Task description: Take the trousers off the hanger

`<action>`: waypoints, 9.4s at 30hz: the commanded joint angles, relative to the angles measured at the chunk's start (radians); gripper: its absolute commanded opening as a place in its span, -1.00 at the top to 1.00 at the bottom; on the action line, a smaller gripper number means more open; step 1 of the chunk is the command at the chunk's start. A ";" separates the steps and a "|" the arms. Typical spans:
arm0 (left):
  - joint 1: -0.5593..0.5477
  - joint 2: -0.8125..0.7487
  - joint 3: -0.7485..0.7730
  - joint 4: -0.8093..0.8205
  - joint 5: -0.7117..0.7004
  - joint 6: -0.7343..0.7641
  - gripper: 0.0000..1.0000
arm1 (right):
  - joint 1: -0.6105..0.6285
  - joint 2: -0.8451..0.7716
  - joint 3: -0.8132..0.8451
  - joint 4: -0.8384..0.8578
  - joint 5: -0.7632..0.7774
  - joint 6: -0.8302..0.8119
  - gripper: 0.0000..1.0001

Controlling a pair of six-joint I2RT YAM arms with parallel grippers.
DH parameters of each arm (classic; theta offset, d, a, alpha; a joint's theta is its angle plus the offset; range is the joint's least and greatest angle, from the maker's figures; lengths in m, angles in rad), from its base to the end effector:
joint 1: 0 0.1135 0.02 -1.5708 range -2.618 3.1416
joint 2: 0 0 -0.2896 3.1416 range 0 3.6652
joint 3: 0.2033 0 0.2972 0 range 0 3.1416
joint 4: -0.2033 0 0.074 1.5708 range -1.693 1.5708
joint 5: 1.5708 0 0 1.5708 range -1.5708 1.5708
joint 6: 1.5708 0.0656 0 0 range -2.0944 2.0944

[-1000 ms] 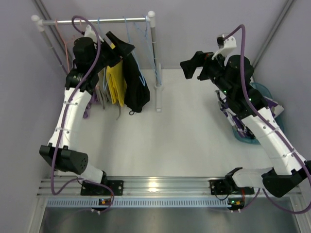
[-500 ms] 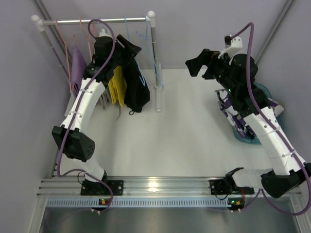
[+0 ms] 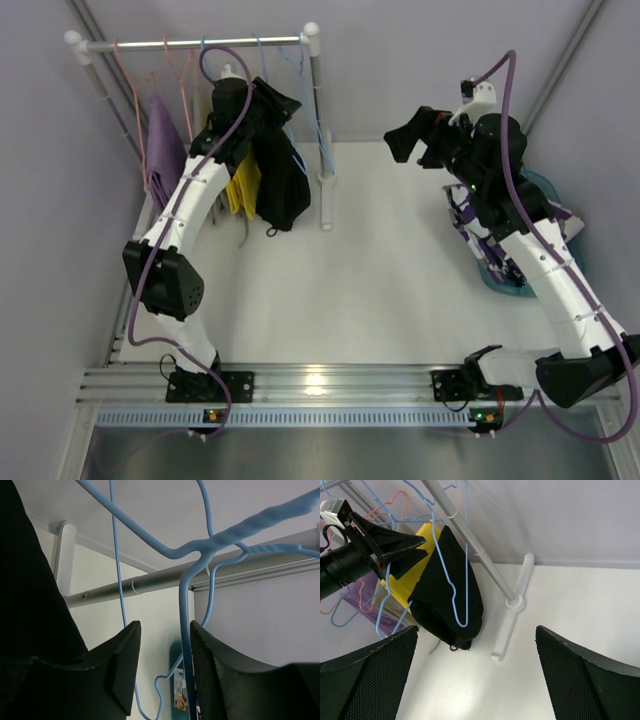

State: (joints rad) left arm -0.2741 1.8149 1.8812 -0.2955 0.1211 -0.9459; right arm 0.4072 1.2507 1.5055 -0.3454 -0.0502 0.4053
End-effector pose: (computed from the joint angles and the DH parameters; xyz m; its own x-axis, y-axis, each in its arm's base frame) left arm 0.4907 -0.1462 0.4421 -0.4377 -0.7132 -0.5475 0.0461 0.5903 -0.8059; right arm 0.3057 0.1354 0.5072 -0.2504 0.3209 -0.9134 -0.3729 0.8387 0.3969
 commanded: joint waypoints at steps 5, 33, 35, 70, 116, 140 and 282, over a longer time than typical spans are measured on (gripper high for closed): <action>0.001 0.006 0.026 0.096 0.101 -0.062 0.43 | -0.024 -0.017 -0.007 -0.006 -0.025 0.012 -0.99; 0.012 -0.111 0.167 0.170 0.255 -0.030 1.00 | -0.048 -0.048 -0.031 -0.004 -0.088 -0.003 -0.99; 0.012 -0.127 0.167 0.136 0.258 -0.031 1.00 | -0.048 -0.057 -0.037 -0.006 -0.086 -0.011 -0.99; -0.180 -0.726 -0.459 -0.269 0.614 0.173 1.00 | -0.053 -0.560 -0.346 -0.191 0.046 -0.260 -0.99; -0.573 -0.082 0.274 -0.202 0.031 -0.026 1.00 | -0.059 -0.827 -0.769 0.019 -0.137 -0.394 -0.99; -0.574 0.015 0.380 0.001 0.028 -0.197 1.00 | 0.179 -0.488 -1.039 0.677 -0.117 -0.569 -0.99; -0.476 -0.207 -0.232 -0.108 0.097 0.226 1.00 | -0.321 -0.025 0.432 0.752 0.463 -0.836 1.00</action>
State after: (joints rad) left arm -0.7479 1.6573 1.6581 -0.4477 0.2409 -0.7486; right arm 0.1501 1.1809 1.8240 0.2409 0.4252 -0.3805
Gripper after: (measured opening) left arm 0.042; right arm 0.008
